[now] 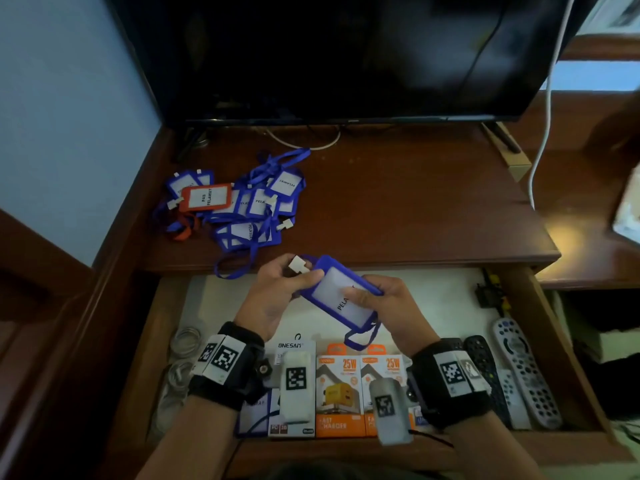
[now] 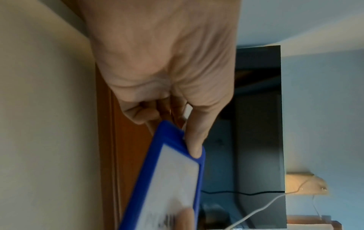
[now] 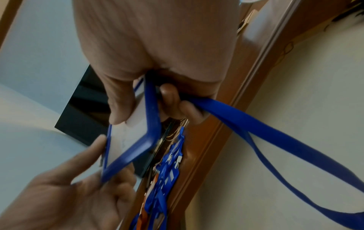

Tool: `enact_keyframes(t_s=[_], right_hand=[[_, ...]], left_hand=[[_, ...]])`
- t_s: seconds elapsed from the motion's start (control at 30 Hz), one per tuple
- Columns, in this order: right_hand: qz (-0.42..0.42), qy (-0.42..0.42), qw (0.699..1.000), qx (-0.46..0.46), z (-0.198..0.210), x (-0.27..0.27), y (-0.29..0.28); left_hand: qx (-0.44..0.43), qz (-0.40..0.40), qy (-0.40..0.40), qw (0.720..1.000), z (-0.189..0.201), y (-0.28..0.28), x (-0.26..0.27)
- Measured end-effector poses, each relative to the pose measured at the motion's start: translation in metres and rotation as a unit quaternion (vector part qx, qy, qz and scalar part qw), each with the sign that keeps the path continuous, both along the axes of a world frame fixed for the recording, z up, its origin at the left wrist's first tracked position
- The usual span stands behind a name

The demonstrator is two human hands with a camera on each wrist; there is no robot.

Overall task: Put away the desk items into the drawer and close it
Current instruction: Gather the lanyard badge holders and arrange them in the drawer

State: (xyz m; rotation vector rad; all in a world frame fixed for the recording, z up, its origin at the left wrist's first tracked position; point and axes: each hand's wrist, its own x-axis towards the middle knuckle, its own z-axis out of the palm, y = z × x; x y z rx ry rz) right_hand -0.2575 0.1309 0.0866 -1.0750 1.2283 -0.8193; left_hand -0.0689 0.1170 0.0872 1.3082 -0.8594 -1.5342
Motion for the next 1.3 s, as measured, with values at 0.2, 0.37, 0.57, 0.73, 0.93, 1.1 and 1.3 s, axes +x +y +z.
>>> enact_keyframes(t_s=[0.2,0.37,0.57,0.73,0.93,1.1,1.3], right_hand=[[0.022,0.011,1.000,0.006,0.007,-0.013,-0.001],[0.022,0.018,0.999,0.017,0.011,-0.010,0.000],[-0.042,0.039,0.998,0.020,0.011,0.001,-0.002],[-0.085,0.049,0.995,0.010,0.004,0.007,0.002],[-0.091,0.023,0.995,0.019,0.005,0.011,0.003],[-0.052,0.067,0.996,0.011,-0.001,0.018,0.004],[0.063,0.078,0.995,-0.012,0.001,0.035,0.008]], left_hand=[[-0.001,-0.101,-0.111,0.989,0.002,0.004,0.008],[-0.022,-0.180,-0.174,0.968,0.006,0.006,0.007],[0.036,-0.217,-0.214,0.952,0.002,0.010,0.006],[0.055,-0.202,-0.184,0.960,-0.006,0.013,0.005],[0.054,-0.165,-0.146,0.974,-0.010,0.013,0.009],[0.018,-0.028,-0.155,0.987,-0.009,0.005,0.009],[-0.029,0.083,-0.199,0.976,-0.018,0.002,0.008]])
